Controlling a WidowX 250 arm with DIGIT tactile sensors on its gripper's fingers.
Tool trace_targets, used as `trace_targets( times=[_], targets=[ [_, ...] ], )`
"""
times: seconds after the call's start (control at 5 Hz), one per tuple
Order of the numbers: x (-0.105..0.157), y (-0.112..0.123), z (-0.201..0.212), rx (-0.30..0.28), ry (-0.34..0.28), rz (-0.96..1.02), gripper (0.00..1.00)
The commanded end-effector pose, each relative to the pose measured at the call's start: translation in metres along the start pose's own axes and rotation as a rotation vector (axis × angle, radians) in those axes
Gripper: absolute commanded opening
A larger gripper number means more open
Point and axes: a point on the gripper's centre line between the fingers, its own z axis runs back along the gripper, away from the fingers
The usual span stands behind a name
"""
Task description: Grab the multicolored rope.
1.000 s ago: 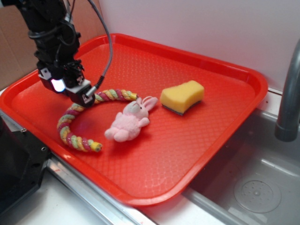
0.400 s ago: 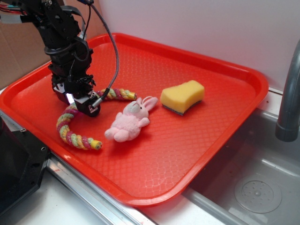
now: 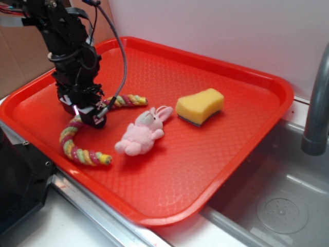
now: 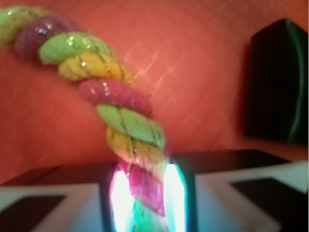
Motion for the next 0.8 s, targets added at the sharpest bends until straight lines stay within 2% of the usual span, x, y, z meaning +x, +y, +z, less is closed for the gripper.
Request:
trace_targets(
  times=[0.0,0.2,0.6],
  targets=[
    [0.023,0.003,0.075,0.008,-0.095,0.103,0.00],
    [0.030,0.000,0.121,-0.013,-0.079,0.125,0.00],
    [0.031,-0.001,0.194,-0.059,-0.161,0.187,0.00]
  ],
)
